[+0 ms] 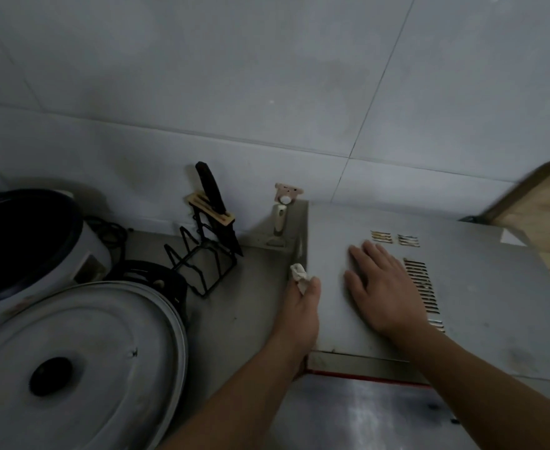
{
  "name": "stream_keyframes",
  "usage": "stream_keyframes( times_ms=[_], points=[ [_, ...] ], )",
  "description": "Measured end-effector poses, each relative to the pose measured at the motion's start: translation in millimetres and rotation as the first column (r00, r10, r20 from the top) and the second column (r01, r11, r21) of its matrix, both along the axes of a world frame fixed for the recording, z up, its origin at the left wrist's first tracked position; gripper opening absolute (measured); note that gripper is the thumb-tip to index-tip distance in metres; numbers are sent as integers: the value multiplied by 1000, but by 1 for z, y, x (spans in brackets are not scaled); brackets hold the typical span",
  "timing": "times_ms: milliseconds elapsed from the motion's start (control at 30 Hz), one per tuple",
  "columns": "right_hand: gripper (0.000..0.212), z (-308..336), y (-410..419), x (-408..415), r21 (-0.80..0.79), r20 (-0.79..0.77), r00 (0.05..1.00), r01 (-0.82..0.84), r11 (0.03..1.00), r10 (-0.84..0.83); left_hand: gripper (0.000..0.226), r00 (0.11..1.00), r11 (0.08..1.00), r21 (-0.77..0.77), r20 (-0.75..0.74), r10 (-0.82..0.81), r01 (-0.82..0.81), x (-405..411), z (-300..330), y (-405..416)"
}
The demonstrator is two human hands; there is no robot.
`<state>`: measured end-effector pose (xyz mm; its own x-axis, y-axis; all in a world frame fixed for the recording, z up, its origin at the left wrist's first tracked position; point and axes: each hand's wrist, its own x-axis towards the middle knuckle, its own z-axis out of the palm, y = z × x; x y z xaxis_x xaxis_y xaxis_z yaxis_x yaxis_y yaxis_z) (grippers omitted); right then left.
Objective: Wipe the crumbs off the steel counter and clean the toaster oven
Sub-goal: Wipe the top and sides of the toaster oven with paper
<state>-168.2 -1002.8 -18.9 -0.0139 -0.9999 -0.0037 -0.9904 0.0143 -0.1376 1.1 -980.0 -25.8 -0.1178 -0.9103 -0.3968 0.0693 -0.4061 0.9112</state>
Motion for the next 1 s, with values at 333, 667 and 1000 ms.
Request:
stream_keyframes(
  times_ms=[333, 667, 1000],
  points=[
    [63, 2, -1, 3, 18, -6, 999, 35, 999, -35, 71, 997, 975, 222, -63, 39, -25, -16, -40, -115],
    [61, -2, -2, 1, 18, 4, 1000, 31, 999, -31, 63, 983, 968, 251, -183, 37, 11, -21, -48, -171],
    [60, -1, -2, 4, 1, -29, 999, 26, 1000, -26, 48, 939, 941, 322, -345, 11, 107, 20, -58, -28]
  ],
)
